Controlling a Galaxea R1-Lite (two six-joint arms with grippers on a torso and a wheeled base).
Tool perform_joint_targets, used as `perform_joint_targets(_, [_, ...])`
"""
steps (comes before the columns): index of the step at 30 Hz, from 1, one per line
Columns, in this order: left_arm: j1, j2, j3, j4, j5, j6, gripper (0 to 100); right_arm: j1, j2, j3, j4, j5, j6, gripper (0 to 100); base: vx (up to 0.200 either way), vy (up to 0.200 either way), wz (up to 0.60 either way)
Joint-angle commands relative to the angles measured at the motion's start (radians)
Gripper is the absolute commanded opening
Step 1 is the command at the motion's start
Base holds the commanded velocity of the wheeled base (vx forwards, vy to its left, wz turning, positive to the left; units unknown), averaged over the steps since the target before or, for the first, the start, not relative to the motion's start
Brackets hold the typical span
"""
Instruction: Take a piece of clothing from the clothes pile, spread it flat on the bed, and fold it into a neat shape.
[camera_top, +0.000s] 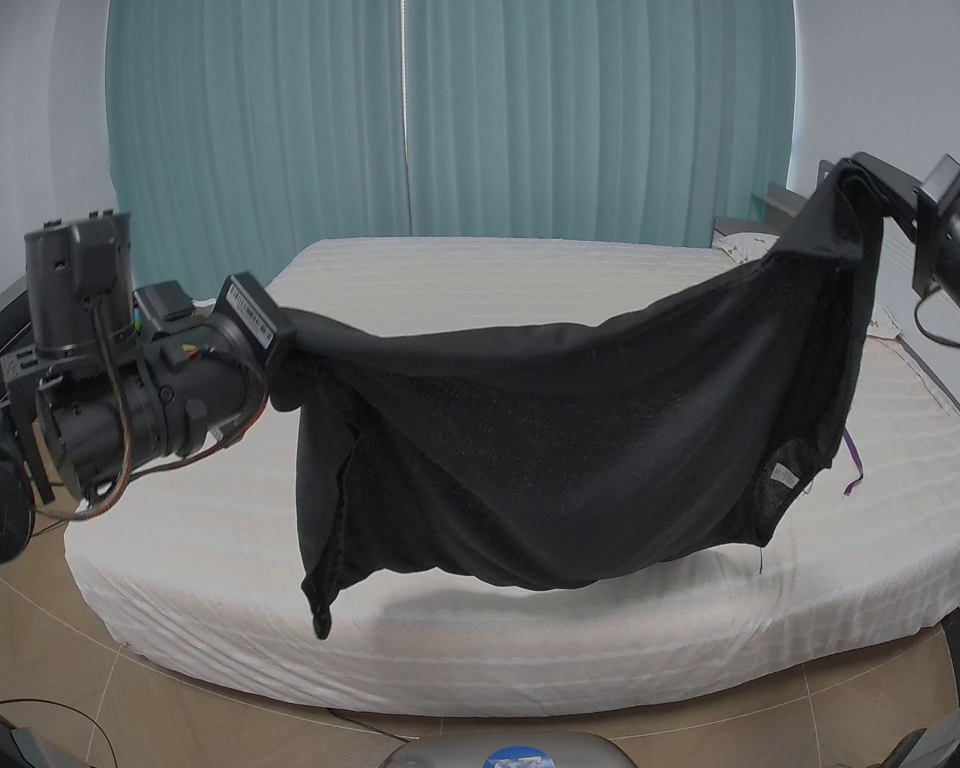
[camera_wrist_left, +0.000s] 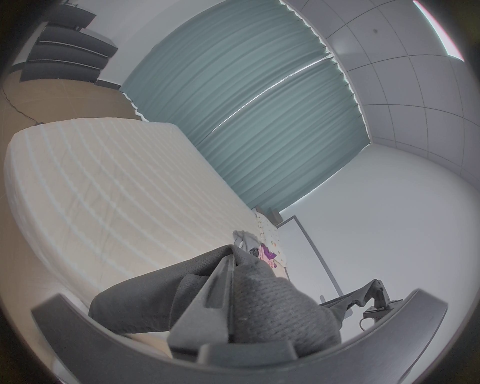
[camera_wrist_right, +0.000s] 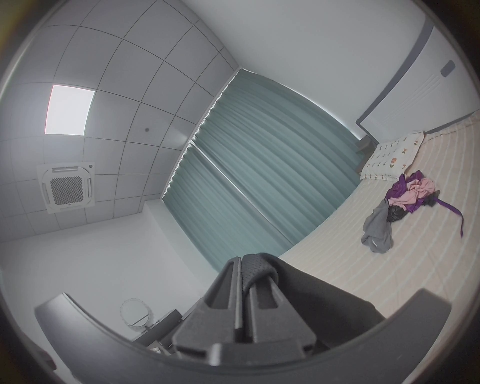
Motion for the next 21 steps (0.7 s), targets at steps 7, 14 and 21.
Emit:
perform_joint_targets(7, [0.077, 0.357, -0.305, 0.021, -0.007, 0.004, 0, -0.059, 0.448, -0.323, 0.005, -0.004, -0.011, 0, 0.143, 0.0, 0.0])
perform_joint_targets(14, [0.128, 0.518, -0.373, 0.021, -0.008, 0.003, 0, -0.067, 0.623, -0.412, 0.0, -0.006, -0.009, 0, 0.2, 0.0, 0.0])
perform_joint_targets(21, [0.151, 0.647, -0.451, 0.059, -0.01, 0.001, 0, -0.068, 0.763, -0.452, -0.01, -0.033, -0.009, 0, 0.2, 0.0, 0.0])
